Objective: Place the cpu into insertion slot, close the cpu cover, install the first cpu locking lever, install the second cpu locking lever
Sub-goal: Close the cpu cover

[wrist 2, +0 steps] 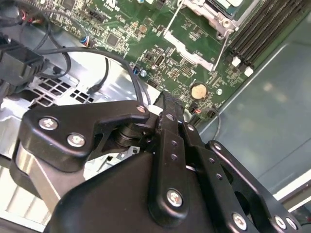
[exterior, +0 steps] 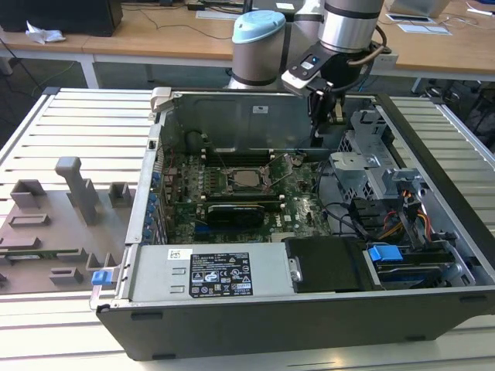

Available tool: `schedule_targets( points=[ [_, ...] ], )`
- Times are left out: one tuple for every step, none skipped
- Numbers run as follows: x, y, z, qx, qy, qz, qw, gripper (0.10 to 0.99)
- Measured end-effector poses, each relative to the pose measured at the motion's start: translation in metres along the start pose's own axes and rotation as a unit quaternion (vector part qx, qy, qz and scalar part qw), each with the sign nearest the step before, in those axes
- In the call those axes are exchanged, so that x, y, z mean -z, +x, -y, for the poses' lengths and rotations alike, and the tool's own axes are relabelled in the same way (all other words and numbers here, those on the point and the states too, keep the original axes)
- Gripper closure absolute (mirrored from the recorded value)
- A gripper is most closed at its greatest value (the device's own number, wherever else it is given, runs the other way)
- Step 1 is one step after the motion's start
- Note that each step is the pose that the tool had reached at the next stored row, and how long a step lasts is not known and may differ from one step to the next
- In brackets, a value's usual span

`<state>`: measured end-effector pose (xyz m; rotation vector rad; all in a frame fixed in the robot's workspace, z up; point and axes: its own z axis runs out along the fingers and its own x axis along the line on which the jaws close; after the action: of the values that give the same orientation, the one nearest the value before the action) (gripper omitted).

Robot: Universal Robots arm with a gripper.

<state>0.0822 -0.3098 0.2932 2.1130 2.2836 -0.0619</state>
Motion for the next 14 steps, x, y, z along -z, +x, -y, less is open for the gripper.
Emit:
schedule_targets(
  points=[
    [-0.0015,0.0001,0.0,0.0,0.0,0.0,1.0,0.98],
    [-0.0033,0.0002,0.0,0.0,0.0,0.0,1.0,0.98],
    [-0.004,0.0002,0.0,0.0,0.0,0.0,1.0,0.98],
    [-0.0048,0.0002,0.0,0.0,0.0,0.0,1.0,0.98],
    [-0.0062,0.0003,0.0,0.0,0.0,0.0,1.0,0.98],
    [-0.0069,0.0003,0.0,0.0,0.0,0.0,1.0,0.98],
    [-0.0081,0.0004,0.0,0.0,0.0,0.0,1.0,0.98],
    [-0.0095,0.0005,-0.0001,0.0,0.0,0.0,1.0,0.98],
    [-0.0105,0.0005,-0.0001,0.0,0.0,0.0,1.0,0.98],
    [-0.011,0.0005,-0.0001,0.0,0.0,0.0,1.0,0.98],
    [-0.0127,0.0006,-0.0001,0.0,0.0,0.0,1.0,0.98],
    [-0.0137,0.0007,-0.0001,0.0,0.0,0.0,1.0,0.98],
    [-0.0142,0.0007,-0.0001,0.0,0.0,0.0,1.0,0.98],
    [-0.0147,0.0007,-0.0001,0.0,0.0,0.0,1.0,0.98]
  ],
)
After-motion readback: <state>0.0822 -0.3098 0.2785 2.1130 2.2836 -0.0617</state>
